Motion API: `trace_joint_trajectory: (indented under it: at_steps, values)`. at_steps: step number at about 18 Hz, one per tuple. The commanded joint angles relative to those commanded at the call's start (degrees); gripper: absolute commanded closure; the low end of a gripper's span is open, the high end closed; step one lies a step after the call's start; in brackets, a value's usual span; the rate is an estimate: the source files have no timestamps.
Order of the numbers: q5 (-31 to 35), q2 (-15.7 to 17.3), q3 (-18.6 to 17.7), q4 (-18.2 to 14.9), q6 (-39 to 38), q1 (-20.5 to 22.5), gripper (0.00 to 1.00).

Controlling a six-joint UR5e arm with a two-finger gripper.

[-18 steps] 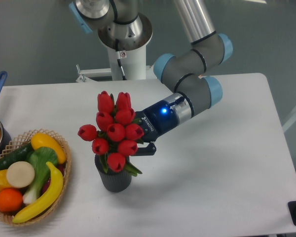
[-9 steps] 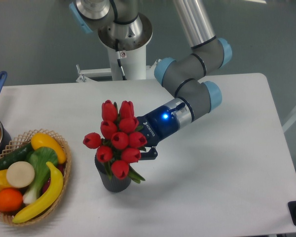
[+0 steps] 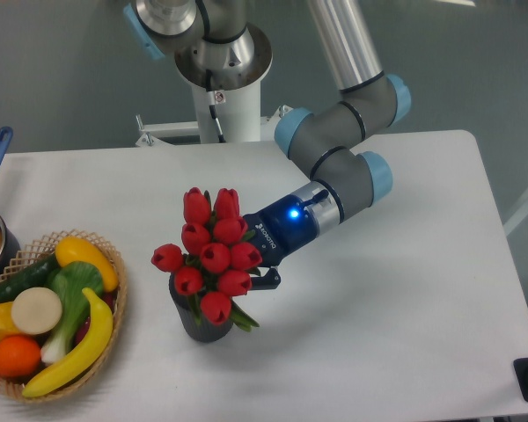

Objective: Insert the flowers into the vase
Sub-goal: 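Push the held tulip stems deeper down into the vase, then hold the tulips in the vase and settle the stems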

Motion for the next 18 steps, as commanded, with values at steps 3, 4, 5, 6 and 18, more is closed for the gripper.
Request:
trace_joint_trajectory:
  at_steps: [3,4,5,6,18]
  values:
    - [1.1,0.0,-0.1,-0.1,-0.1,0.3,0.70]
    - [1.4,0.0,-0.5,0.0,0.0,0.3,0.70]
    - [1.6,0.0,-0.7,-0.1,0.3,0.3,0.70]
    - [1.6,0.0,-0.8,-0.1,0.9,0.3,0.70]
    - [1.9,-0.4,-1.7,-0.1,3.1,0.2,0.70]
